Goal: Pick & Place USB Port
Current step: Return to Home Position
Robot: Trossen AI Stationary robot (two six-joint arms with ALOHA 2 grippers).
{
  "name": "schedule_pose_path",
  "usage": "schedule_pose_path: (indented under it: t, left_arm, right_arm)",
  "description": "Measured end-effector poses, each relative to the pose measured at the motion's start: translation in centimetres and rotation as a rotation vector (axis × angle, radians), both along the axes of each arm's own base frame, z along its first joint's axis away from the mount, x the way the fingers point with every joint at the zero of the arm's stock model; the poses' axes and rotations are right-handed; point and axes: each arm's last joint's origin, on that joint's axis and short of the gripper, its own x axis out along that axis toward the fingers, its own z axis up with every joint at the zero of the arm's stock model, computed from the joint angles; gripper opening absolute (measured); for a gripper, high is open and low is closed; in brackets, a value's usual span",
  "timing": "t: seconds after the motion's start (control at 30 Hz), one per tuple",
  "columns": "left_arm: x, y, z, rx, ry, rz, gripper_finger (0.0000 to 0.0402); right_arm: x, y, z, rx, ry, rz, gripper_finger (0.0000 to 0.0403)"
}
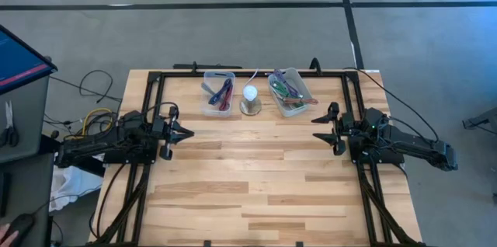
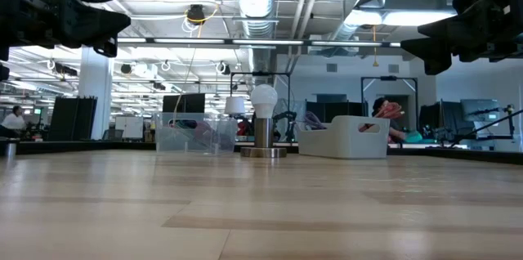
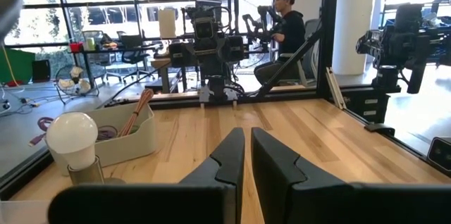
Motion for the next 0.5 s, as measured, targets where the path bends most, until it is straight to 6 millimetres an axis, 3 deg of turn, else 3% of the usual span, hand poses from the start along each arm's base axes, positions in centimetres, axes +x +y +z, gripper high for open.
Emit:
schedule_pose_path:
  t: [0.5]
  left_arm:
    - [0.0,0.0,0.05,0.001,-0.005,0.0,0.0027]
  right_arm:
    - [0.0,0.0,0.0,0.0,0.0,0.0,0.0238]
